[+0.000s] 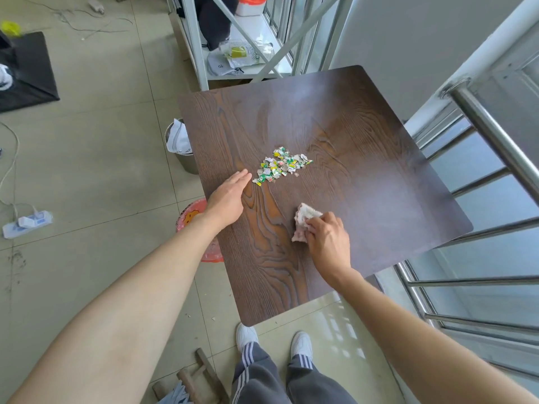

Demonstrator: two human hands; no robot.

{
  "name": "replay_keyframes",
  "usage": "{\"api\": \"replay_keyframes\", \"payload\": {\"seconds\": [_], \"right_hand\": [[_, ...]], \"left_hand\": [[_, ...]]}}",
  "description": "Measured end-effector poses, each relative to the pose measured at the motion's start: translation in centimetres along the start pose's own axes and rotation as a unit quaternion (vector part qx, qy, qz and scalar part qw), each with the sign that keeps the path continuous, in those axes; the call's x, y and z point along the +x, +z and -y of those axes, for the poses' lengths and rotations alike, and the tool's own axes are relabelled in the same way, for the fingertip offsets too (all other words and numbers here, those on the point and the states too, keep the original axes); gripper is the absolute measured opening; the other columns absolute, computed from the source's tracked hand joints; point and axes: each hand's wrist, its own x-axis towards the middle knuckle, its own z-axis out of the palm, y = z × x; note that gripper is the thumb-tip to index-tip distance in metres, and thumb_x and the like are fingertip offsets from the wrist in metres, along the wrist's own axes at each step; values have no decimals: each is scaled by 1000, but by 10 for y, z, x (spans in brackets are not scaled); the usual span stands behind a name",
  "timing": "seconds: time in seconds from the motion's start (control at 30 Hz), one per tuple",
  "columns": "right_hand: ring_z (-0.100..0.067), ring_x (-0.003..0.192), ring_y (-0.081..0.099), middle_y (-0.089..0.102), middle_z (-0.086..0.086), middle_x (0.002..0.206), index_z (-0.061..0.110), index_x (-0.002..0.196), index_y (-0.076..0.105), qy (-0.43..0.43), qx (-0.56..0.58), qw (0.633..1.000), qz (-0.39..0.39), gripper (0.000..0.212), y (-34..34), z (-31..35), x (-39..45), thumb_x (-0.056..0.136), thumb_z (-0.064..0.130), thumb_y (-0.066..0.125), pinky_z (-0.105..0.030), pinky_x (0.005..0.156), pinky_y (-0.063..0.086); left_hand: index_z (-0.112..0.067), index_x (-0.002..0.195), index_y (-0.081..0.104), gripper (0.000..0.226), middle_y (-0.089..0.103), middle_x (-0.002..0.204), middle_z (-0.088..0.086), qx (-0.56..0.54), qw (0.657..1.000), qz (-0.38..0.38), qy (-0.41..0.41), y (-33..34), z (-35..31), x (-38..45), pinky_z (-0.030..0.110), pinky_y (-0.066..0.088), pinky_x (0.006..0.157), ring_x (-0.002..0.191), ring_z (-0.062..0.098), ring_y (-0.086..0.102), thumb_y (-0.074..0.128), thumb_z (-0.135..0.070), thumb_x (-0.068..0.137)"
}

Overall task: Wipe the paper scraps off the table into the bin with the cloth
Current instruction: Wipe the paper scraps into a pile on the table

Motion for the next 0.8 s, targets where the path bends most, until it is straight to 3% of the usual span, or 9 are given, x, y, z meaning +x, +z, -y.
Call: {"api": "replay_keyframes", "payload": {"seconds": [0.27,0.53,0.67,0.8], "right_hand": [[-26,84,51,54,-8,98,18,117,56,-59,71,996,21,38,22,42,-106,81,10,65,-33,58,49],[-35,82,54,56,-16,93,12,98,67,-91,55,994,4,25,38,76,11,76,1,62,-38,55,50],[-34,95,51,55,-15,101,12,103,66,-89,41,995,11,25,33,83,72,83,4,52,-36,64,43],[-33,100,52,58,-11,101,13,104,64,-117,74,990,21,27,22,66,85,81,5,53,-39,69,48]], "left_hand": [[-14,148,26,67,22,158,-1,2,1000,-1,-6,-2,-2,1,29,15,120,146,13,18,30,14,88],[-15,147,27,64,23,157,-1,2,1000,10,7,-7,3,0,26,13,118,146,13,18,33,12,89],[-12,147,27,60,22,158,1,3,1000,3,15,-8,4,-3,27,15,118,146,16,18,40,5,92],[-7,147,25,58,20,158,6,-1,1000,-10,10,-9,5,-8,31,17,119,146,20,18,43,2,93]]}}
